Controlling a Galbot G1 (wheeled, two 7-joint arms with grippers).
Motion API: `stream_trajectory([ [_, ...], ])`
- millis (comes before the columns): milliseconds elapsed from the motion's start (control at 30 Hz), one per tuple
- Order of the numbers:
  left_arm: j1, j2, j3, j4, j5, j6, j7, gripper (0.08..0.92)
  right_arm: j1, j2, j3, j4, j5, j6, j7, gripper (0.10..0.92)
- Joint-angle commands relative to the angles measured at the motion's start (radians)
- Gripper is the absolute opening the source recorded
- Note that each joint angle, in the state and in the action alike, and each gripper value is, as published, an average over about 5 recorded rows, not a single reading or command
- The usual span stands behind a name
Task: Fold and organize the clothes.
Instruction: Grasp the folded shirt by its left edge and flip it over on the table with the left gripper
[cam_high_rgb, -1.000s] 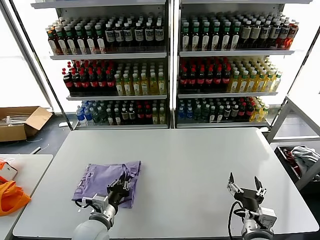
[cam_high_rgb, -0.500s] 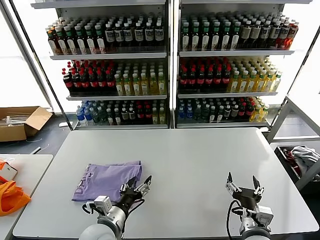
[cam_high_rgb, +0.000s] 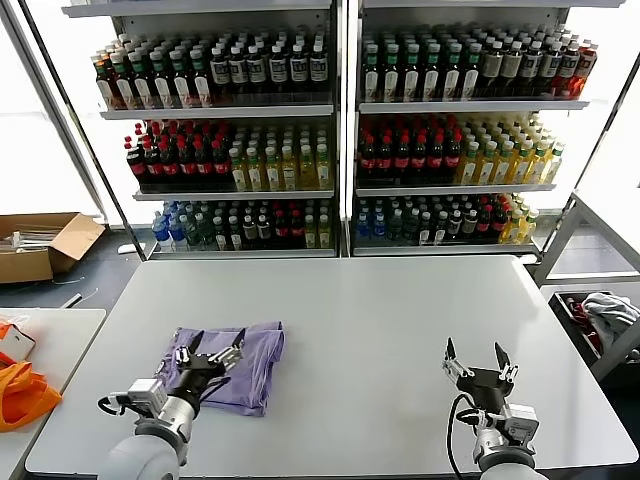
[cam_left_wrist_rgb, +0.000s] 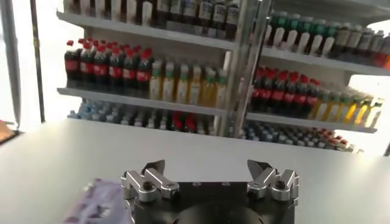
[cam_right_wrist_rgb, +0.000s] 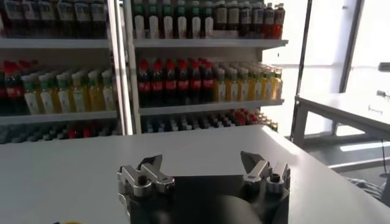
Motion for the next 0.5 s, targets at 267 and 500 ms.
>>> stream_trajectory([
  [267, -0.02, 0.055, -0.121, 0.215, 0.127, -0.042, 0.074, 0.823, 0.033, -0.036, -0.012, -0.02, 0.022, -0.016, -0.005, 0.823],
  [500, -0.035, 0.052, -0.107, 0.258, 0.071, -0.022, 0.098, 0.823, 0.041, -0.036, -0.014, -0.036, 0.024, -0.017, -0.005, 0.823],
])
